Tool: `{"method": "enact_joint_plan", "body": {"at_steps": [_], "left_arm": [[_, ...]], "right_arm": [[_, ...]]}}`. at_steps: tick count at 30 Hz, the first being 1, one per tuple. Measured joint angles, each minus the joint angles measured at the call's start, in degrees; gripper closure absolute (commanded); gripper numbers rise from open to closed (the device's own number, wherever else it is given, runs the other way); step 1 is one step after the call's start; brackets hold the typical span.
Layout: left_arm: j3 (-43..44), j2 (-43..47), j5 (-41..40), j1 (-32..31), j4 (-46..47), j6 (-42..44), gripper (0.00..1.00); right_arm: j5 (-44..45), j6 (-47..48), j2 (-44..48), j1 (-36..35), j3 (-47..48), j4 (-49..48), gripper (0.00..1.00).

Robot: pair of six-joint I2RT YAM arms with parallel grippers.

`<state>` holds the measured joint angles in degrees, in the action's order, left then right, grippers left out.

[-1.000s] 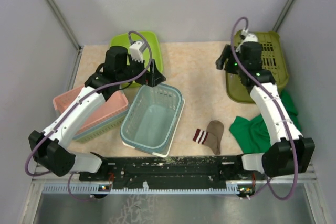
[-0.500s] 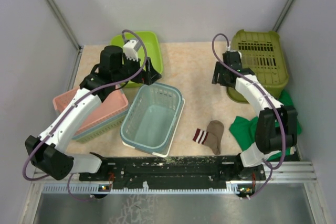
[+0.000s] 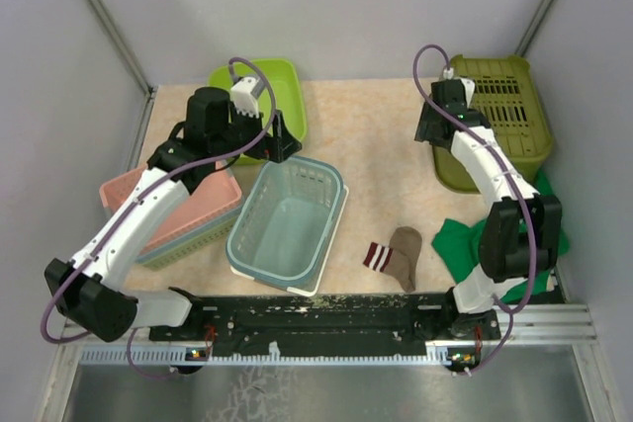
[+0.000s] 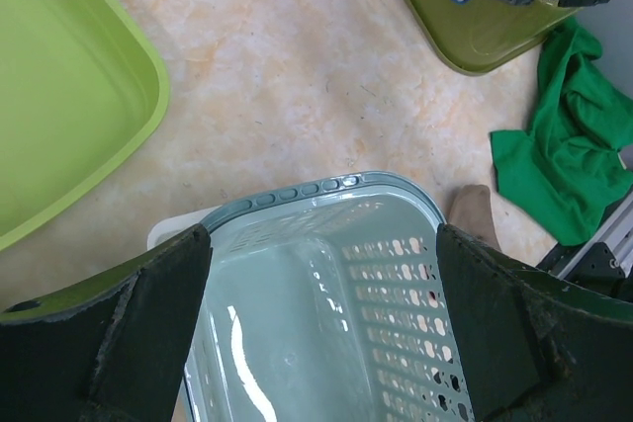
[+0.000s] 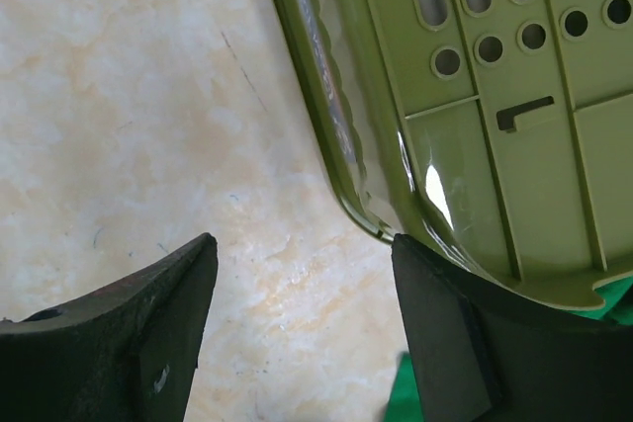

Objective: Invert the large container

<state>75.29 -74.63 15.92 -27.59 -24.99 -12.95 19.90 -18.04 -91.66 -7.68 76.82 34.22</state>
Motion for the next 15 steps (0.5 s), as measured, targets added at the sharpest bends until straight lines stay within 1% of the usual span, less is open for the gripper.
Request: {"method": "enact_joint_plan", "body": {"at_steps": [4,7,12,15], "left_arm": [[0.00,0.52,-0.79,0.00,-0.98,0.37,0.01],[0.02,0.92,-1.90,0.00,-1.29,0.59,0.01],[0.35,0.94,-5.38,0.09,-2.82,0.83,0.01],[1.09,0.92,-7.65,1.36,-4.00,0.20,0.01]], "right_arm": [[-2.10,-0.11,1.11,-0.96,0.55,0.22,0.24],[-4.57,-0.81,3.34,-3.32,0.50,0.57,0.24],[-9.88,-5.53,11.06,-11.50,-1.46,-0.09,0.24],[-12.74,-10.60,14.91,-17.22,-3.69,-0.07,0.24]]}}
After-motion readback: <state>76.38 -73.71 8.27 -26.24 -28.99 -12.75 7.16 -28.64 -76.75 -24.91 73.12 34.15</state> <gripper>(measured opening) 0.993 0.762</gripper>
